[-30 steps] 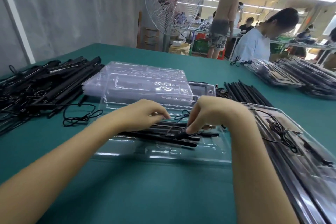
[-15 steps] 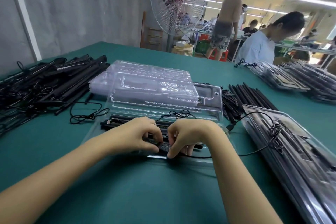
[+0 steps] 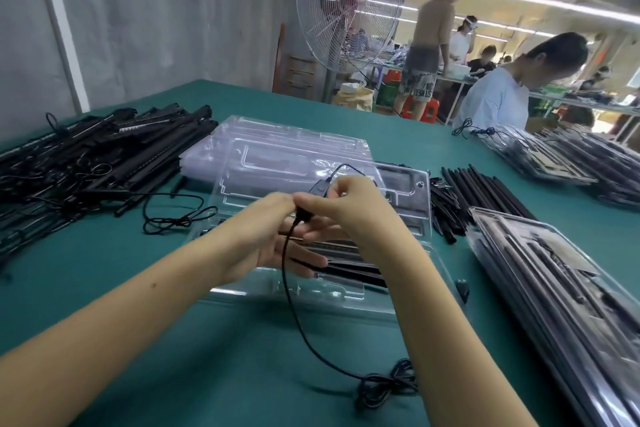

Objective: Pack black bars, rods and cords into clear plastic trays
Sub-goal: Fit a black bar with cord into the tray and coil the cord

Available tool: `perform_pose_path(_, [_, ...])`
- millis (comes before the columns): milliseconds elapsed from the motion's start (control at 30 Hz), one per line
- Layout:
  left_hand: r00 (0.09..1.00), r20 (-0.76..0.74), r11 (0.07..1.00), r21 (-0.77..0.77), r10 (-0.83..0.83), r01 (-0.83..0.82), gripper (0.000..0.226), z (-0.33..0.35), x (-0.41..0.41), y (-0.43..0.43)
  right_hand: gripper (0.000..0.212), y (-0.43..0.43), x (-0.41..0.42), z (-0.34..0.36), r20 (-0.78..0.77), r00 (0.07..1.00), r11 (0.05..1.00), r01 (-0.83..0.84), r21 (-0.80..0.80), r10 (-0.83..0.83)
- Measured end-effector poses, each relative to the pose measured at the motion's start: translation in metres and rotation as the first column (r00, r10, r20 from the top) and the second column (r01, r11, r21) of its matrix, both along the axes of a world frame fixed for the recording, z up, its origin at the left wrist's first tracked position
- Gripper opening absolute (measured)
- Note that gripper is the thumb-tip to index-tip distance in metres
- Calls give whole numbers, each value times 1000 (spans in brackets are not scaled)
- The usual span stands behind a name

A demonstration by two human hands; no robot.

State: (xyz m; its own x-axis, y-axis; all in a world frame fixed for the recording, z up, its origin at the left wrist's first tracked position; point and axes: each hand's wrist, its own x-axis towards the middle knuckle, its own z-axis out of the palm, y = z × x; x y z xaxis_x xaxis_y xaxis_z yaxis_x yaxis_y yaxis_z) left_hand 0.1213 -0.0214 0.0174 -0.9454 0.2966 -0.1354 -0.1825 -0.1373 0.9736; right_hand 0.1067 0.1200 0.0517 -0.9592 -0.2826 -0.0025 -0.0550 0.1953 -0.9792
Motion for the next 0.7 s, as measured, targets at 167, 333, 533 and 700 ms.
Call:
perform_pose_path(167, [992, 24, 990, -74, -121, 123, 32, 0, -1, -6, 39, 1, 1, 3, -246, 967, 961, 133, 243, -72])
perform_pose_path(333, [970, -59, 857, -482, -237, 180, 31, 12, -15, -28, 28, 32, 2, 14, -94, 966, 682, -99, 725, 240])
perform_pose_path(533, [896, -98, 607, -767, -434, 210, 12, 6, -14, -32, 20, 46, 1, 11, 35, 953, 445, -173, 879, 301])
perform_pose_path(700, [815, -266, 464, -886, -515, 4, 15, -6, -13, -27, 16, 48, 2, -8, 161, 928, 432, -303, 850, 336])
